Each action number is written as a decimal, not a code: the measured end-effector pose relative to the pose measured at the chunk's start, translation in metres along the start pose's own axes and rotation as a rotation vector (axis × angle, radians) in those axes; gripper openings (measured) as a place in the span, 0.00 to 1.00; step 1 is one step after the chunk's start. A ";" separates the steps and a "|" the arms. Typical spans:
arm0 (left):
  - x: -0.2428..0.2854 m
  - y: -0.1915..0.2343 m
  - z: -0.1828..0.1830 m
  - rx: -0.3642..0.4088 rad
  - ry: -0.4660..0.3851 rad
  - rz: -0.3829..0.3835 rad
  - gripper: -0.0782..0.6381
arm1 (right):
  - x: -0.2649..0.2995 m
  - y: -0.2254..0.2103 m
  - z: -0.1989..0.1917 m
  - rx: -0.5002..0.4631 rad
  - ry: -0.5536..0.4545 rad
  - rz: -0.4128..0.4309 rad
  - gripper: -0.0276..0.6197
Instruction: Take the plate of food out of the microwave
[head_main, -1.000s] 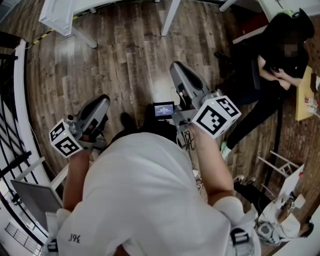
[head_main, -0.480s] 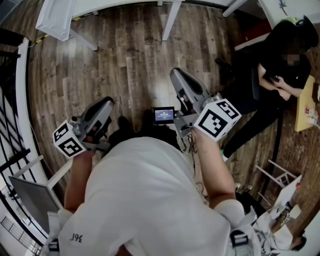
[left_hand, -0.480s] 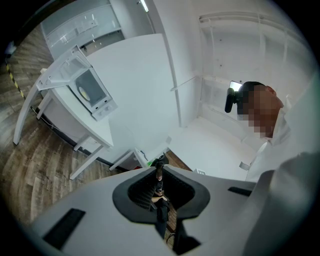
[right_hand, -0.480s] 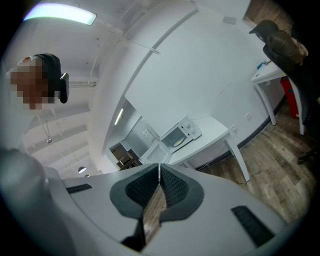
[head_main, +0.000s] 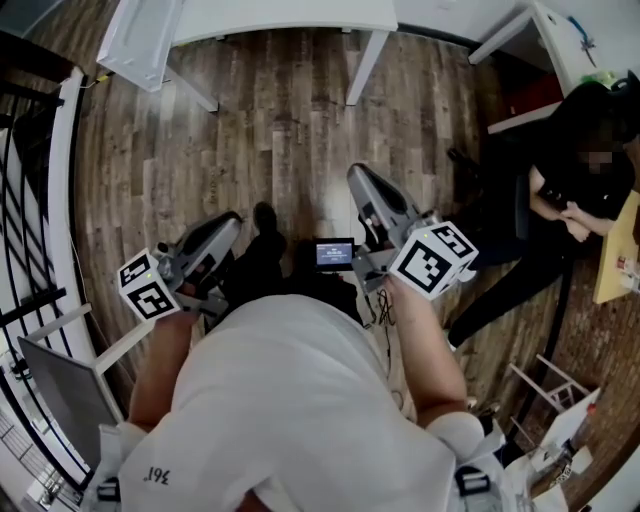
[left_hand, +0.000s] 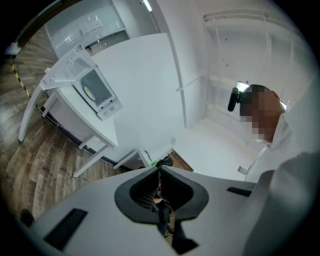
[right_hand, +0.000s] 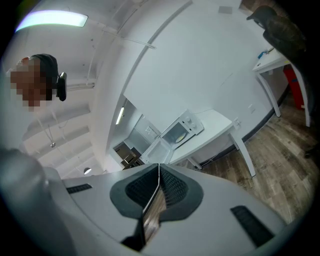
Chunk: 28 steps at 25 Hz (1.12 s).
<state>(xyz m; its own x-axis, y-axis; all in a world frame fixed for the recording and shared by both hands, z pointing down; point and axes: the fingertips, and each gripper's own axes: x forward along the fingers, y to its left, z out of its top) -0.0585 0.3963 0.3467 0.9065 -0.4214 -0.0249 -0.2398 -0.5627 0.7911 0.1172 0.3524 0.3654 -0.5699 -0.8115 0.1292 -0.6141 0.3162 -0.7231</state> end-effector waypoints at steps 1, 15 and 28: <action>0.000 0.003 0.005 -0.013 -0.005 -0.005 0.12 | 0.006 0.001 0.001 -0.002 0.004 0.004 0.05; 0.048 0.099 0.125 -0.012 0.021 -0.081 0.12 | 0.146 -0.022 0.057 -0.046 0.025 -0.040 0.05; 0.083 0.188 0.222 0.006 0.086 -0.039 0.12 | 0.270 -0.036 0.105 -0.050 0.004 -0.092 0.05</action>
<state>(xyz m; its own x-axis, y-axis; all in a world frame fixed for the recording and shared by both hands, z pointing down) -0.1056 0.0984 0.3575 0.9416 -0.3366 -0.0027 -0.2059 -0.5821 0.7866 0.0430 0.0706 0.3551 -0.5118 -0.8363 0.1966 -0.6908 0.2645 -0.6729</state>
